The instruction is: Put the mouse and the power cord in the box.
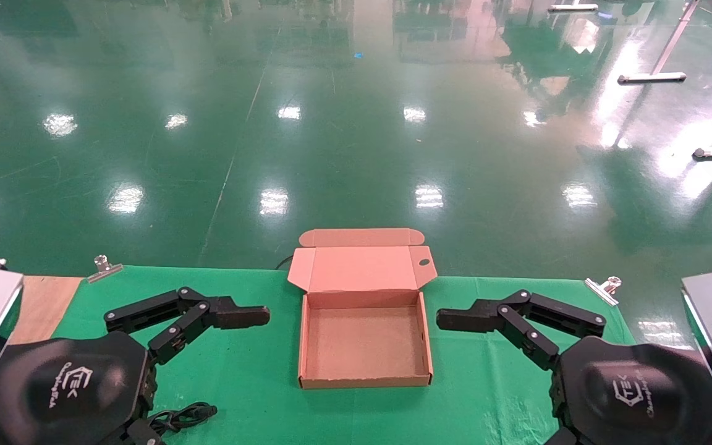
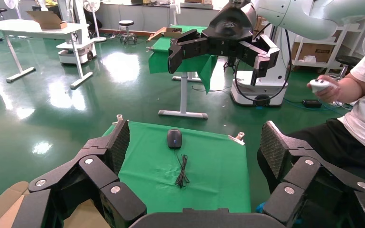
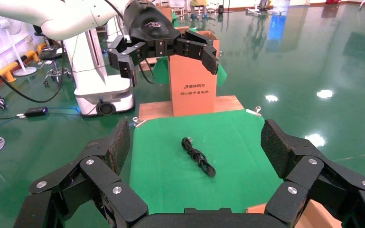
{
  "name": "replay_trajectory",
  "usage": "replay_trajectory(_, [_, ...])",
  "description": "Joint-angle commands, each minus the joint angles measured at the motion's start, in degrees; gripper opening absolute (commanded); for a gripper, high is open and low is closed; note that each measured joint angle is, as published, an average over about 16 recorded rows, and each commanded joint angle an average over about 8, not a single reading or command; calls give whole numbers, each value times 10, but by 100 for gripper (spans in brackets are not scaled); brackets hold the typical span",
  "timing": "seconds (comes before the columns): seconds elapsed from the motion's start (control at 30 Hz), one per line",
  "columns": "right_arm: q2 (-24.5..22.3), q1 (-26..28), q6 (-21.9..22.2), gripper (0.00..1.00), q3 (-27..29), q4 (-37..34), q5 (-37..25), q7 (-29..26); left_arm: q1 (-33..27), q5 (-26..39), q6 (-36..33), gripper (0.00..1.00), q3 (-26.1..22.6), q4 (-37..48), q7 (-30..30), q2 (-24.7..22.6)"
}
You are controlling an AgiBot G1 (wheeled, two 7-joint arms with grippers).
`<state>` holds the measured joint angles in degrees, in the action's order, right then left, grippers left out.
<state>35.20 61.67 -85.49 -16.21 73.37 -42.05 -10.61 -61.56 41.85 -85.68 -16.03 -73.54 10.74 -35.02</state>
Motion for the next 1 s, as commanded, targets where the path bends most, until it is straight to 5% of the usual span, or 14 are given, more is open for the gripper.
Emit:
replay_trajectory(0.03, [0,0,0,100,0,0,0,0,0,0,0,100,0,0,0,0])
replay_trajectory(0.53, [0,5,-4,100,-6,8,-19,11,-1,5,-2,100,-2,-1,0,2])
replay_trajectory(0.77, [4,45,-14,100,-51,27,-155,58,-31,101,-25,100,-43,-2,-5,12])
replay_trajectory(1.0, [19,94,-6,100,-117,36,-358,131,-77,254,-38,100,-120,54,-28,-15])
